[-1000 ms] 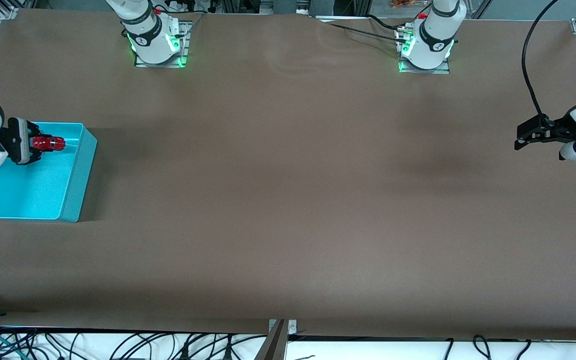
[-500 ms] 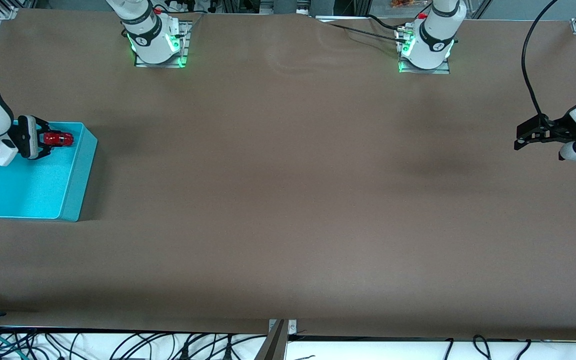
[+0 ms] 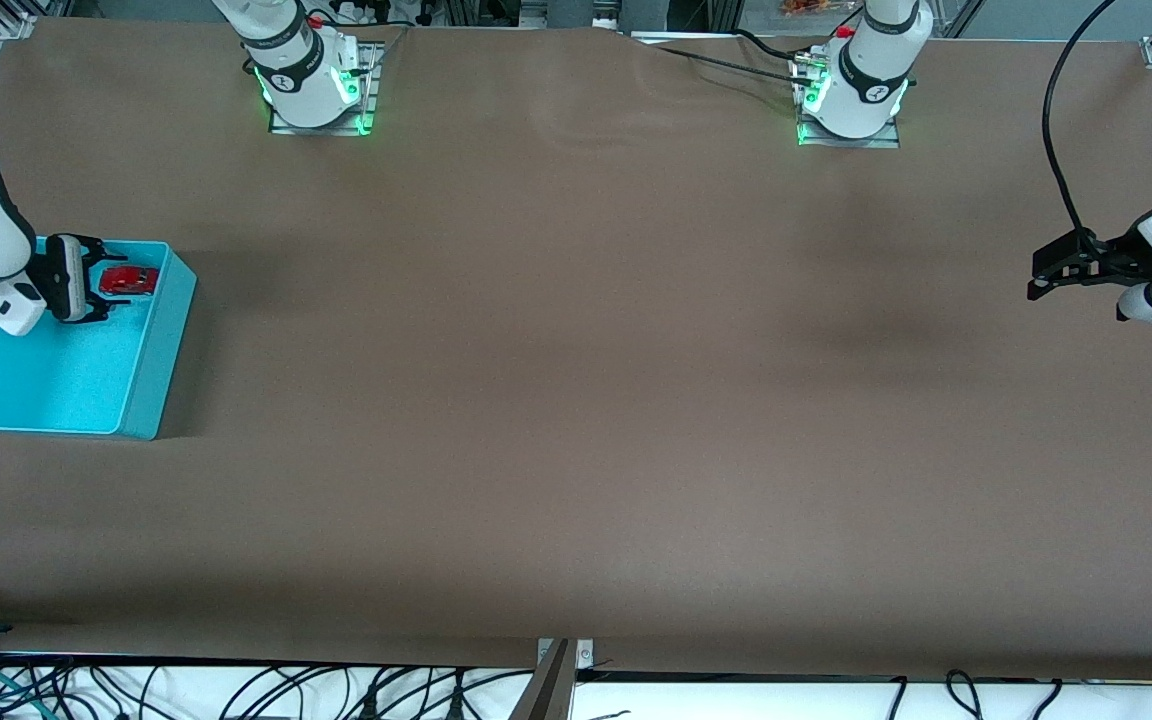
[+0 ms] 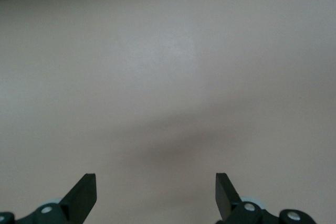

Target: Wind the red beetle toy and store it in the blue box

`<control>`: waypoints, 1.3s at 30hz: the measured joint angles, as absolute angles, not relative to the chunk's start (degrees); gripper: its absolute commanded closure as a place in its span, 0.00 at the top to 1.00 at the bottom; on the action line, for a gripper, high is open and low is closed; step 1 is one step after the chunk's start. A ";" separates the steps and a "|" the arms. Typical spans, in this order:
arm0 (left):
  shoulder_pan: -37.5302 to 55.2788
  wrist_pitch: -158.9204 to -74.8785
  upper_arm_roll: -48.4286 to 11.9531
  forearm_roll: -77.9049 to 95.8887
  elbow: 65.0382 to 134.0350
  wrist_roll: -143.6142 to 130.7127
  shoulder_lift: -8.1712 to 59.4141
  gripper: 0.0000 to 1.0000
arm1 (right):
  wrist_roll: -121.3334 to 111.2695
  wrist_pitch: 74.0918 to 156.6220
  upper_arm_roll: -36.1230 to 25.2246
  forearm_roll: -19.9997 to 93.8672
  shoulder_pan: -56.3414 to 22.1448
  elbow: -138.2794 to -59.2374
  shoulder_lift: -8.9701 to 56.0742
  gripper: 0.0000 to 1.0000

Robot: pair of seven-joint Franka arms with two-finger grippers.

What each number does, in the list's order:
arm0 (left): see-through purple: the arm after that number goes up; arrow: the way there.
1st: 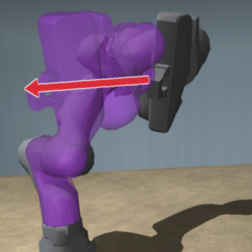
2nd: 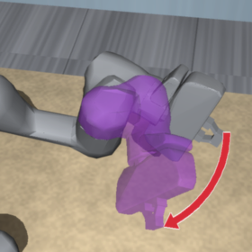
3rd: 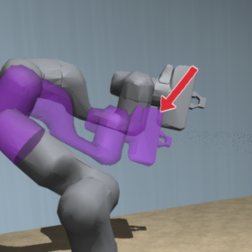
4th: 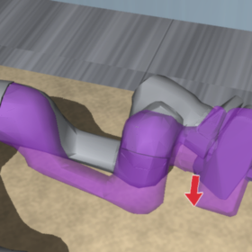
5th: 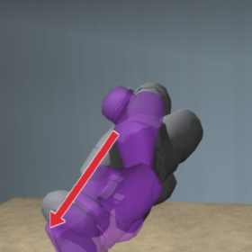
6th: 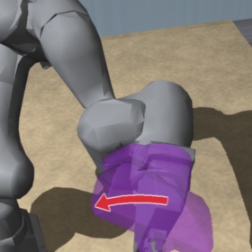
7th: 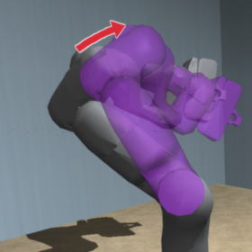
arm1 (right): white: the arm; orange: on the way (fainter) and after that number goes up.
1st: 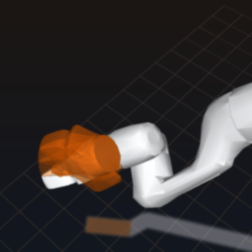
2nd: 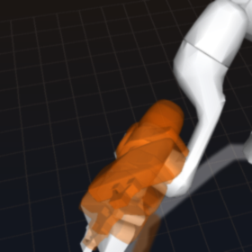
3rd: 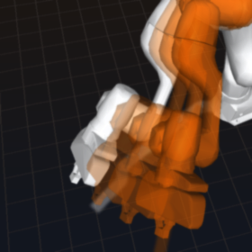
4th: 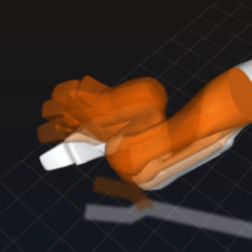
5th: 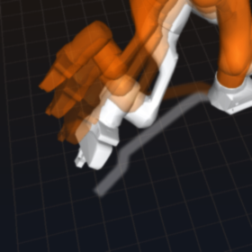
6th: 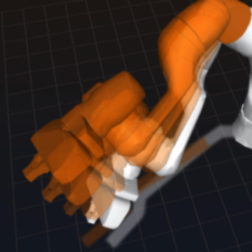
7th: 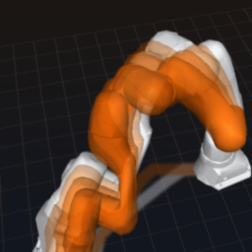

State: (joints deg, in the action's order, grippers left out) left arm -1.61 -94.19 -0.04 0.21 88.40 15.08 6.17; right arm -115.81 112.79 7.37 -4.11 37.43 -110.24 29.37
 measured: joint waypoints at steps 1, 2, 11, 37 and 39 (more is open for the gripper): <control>-1.60 -94.19 -0.04 0.21 88.40 15.08 6.17 1.00 | -115.81 112.61 7.69 -4.11 37.43 -109.92 29.37 1.00; -1.60 -94.19 -0.05 0.21 88.40 15.08 6.18 1.00 | -115.81 112.30 8.06 -4.11 37.43 -109.50 29.36 1.00; -1.60 -94.19 -0.03 0.21 88.36 15.08 6.20 1.00 | -115.59 103.53 13.55 -4.04 37.36 -100.11 28.82 1.00; -1.62 -94.19 0.01 0.21 87.76 15.08 6.21 1.00 | -64.00 82.59 32.93 -7.44 36.93 -82.45 16.50 1.00; -1.62 -94.19 0.01 0.21 87.75 15.08 6.21 1.00 | -57.57 81.77 34.75 -7.80 36.80 -82.44 15.08 1.00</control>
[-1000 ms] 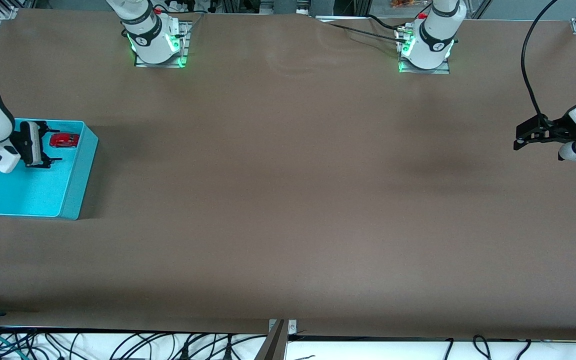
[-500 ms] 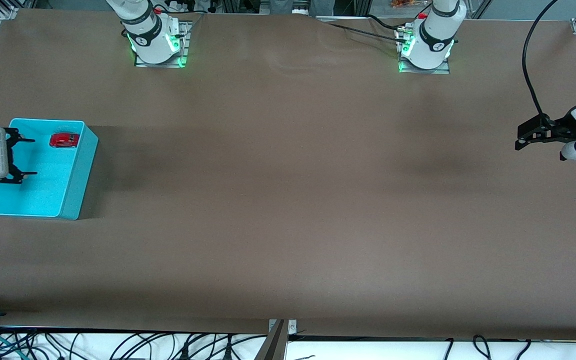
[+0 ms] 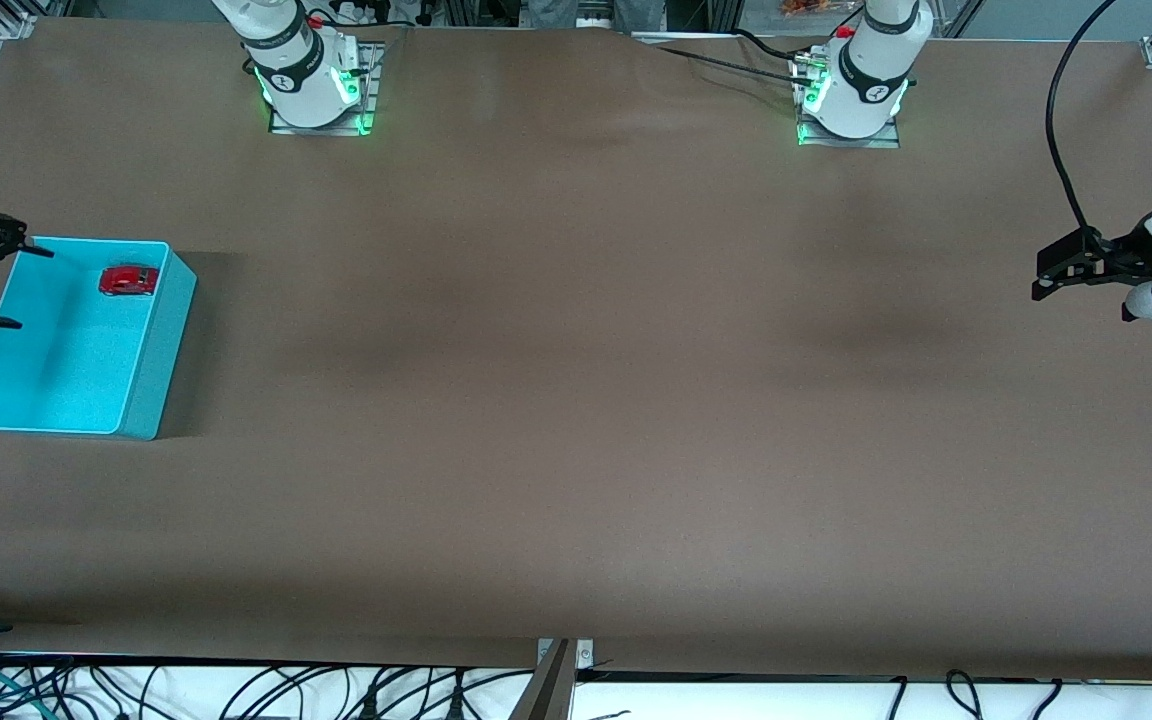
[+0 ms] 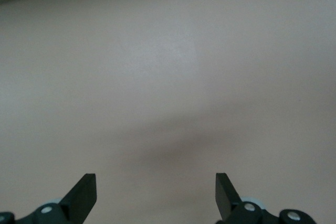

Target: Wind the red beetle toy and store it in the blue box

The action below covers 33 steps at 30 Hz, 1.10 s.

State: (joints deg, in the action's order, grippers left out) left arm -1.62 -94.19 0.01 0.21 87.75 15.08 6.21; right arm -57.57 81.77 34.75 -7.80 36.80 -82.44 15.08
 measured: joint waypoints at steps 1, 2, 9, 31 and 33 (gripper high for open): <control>-1.62 -94.19 0.01 0.21 87.76 15.08 6.21 1.00 | -54.14 81.27 35.64 -7.93 36.72 -82.44 14.41 1.00; -1.62 -94.19 0.01 0.21 87.76 15.08 6.21 1.00 | -50.88 80.73 36.44 -8.02 36.63 -82.44 13.79 1.00; -1.61 -94.19 0.01 0.21 87.75 15.08 6.21 1.00 | -28.69 77.05 40.72 -8.26 36.35 -82.45 10.02 1.00; -1.61 -94.19 0.01 0.21 87.75 15.09 6.21 1.00 | 5.03 76.19 38.96 -8.19 28.33 -84.54 5.67 1.00; -1.61 -94.18 0.00 0.21 87.75 15.08 6.21 1.00 | 6.50 76.18 35.56 -8.19 24.45 -85.23 4.88 1.00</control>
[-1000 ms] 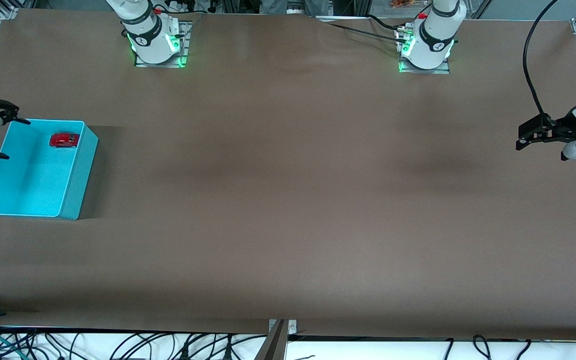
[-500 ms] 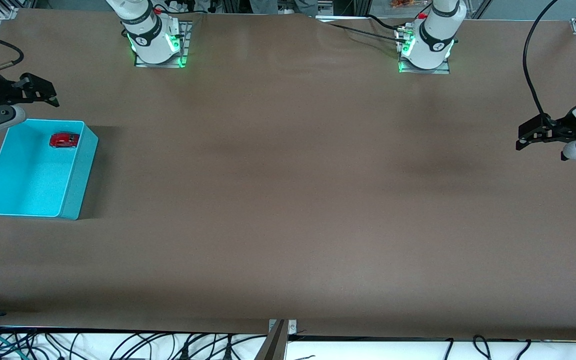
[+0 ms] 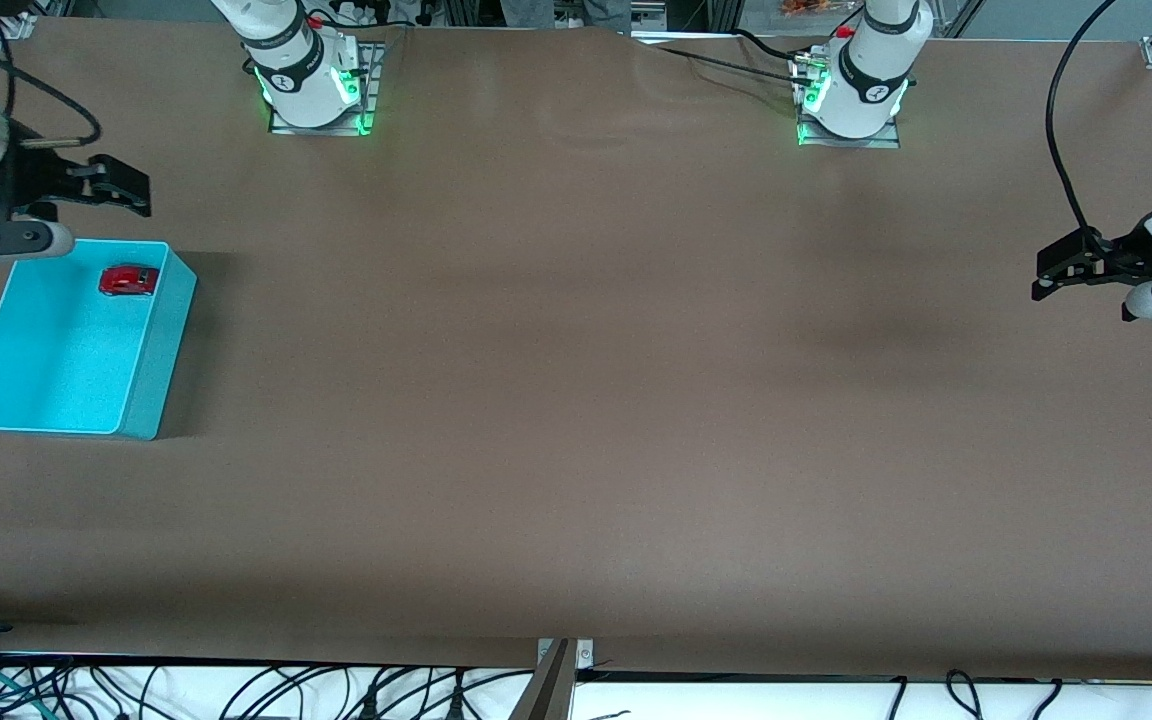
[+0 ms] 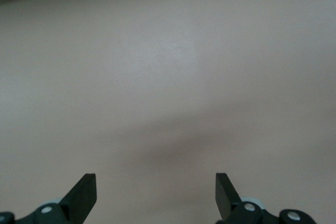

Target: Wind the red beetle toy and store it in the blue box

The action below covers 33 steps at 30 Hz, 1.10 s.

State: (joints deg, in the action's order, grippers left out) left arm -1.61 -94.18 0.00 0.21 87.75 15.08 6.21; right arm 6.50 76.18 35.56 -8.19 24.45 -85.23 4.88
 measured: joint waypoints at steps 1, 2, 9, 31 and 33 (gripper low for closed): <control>-1.61 -94.18 0.00 0.21 87.75 15.08 6.21 1.00 | 6.89 76.18 33.82 -8.19 22.67 -85.53 4.55 1.00; -1.61 -94.18 0.00 0.21 87.75 15.09 6.21 1.00 | 7.13 76.19 31.94 -8.17 20.89 -85.79 4.25 1.00; -1.62 -94.16 0.01 0.21 87.75 15.09 6.21 1.00 | 6.46 76.24 10.13 -4.98 7.09 -87.16 3.26 1.00; -1.62 -94.16 0.01 0.21 87.75 15.09 6.21 1.00 | 6.44 78.27 5.17 -1.69 4.75 -87.69 3.30 1.00; -1.61 -94.16 0.01 0.21 87.75 15.09 6.21 1.00 | 6.44 78.28 5.14 -1.69 4.75 -87.69 3.30 1.00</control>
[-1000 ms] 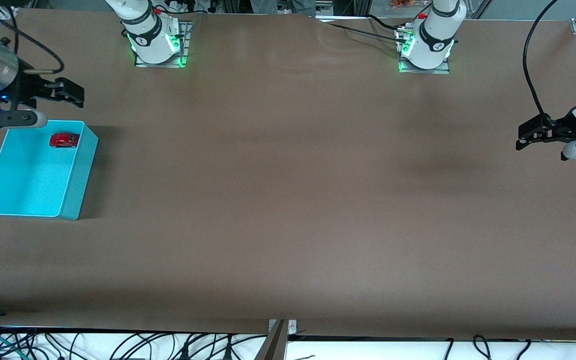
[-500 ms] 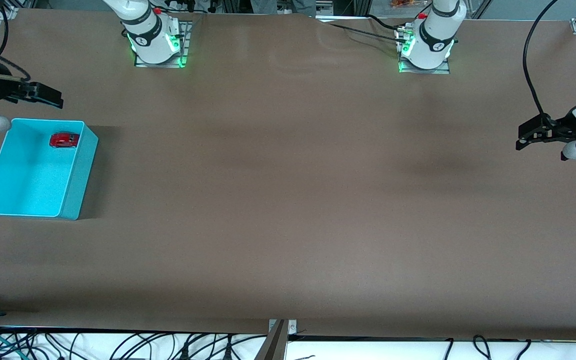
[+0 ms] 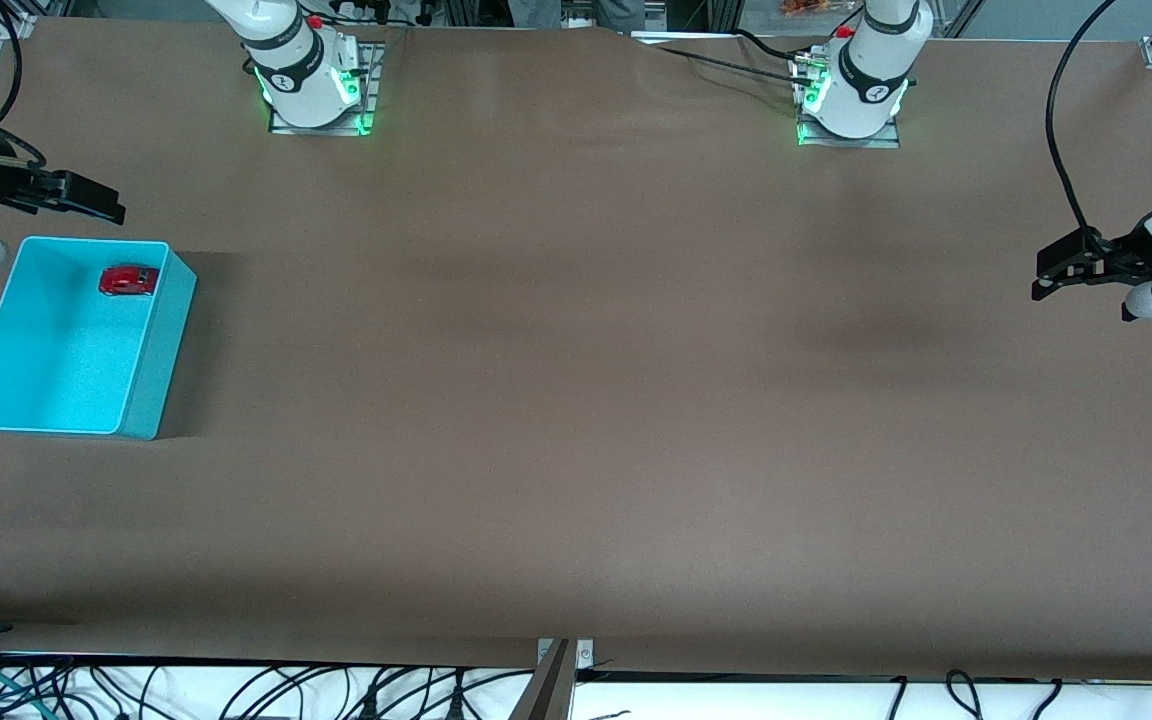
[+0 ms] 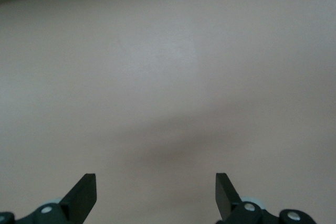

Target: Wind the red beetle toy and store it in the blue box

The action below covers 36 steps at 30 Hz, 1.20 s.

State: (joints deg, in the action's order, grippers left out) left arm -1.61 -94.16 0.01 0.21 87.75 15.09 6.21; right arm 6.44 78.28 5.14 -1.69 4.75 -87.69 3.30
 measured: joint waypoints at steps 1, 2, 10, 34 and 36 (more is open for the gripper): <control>-1.62 -94.16 0.01 0.21 87.75 15.09 6.21 1.00 | 6.44 78.28 5.13 -1.69 4.75 -87.69 3.30 1.00; -1.62 -94.16 0.01 0.21 87.75 15.09 6.21 1.00 | 6.44 78.28 5.12 -1.69 4.75 -87.69 3.30 1.00; -1.62 -94.15 0.01 0.21 87.75 15.09 6.21 1.00 | 6.44 78.27 5.07 -1.61 4.75 -87.69 3.30 1.00; -1.61 -94.15 0.00 0.21 87.75 15.09 6.21 1.00 | 6.45 78.27 5.00 -0.82 4.74 -87.69 3.30 1.00; -1.62 -94.15 0.01 0.21 87.75 15.09 6.21 1.00 | 6.45 78.27 5.00 -0.81 4.74 -87.69 3.30 1.00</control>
State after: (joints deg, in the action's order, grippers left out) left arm -1.62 -94.15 0.01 0.21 87.75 15.09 6.21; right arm 6.45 78.27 5.00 -0.81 4.74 -87.69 3.30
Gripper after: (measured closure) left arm 0.000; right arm 0.000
